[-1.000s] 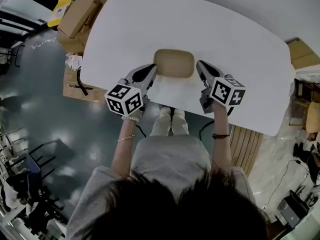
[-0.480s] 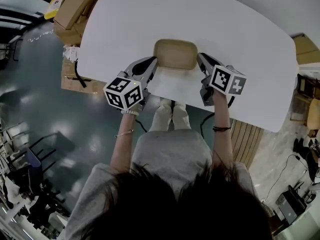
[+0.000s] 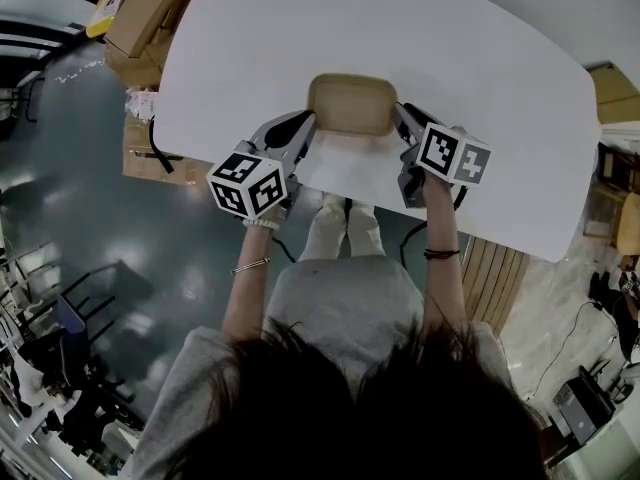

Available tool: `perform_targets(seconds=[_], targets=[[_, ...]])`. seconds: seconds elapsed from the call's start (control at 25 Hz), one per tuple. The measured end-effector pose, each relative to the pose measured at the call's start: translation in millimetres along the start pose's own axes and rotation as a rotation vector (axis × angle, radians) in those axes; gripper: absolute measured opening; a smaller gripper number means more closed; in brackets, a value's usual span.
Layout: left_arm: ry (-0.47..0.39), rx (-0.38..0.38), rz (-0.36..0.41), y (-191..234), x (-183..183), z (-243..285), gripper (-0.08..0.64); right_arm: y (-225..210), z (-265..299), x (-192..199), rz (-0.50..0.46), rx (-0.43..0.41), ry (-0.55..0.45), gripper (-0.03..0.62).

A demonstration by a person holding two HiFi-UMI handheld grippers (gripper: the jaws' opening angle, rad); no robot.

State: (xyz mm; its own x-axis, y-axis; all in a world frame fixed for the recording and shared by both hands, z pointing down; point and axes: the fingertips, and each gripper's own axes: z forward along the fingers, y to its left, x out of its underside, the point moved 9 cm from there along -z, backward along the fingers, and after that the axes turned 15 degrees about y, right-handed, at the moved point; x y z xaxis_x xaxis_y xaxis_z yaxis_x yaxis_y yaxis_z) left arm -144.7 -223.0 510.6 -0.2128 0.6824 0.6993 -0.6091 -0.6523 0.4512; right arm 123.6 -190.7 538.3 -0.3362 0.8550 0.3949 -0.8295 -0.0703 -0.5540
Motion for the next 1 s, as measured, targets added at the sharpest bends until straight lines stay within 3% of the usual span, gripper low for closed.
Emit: perform_targets(seconds=[1.0], targets=[[0.000,-0.017,-0.024,0.0,4.1,-1.2,-0.006,-0.7,3.1,0.7,0.041,-0.004,0.017,0.065]])
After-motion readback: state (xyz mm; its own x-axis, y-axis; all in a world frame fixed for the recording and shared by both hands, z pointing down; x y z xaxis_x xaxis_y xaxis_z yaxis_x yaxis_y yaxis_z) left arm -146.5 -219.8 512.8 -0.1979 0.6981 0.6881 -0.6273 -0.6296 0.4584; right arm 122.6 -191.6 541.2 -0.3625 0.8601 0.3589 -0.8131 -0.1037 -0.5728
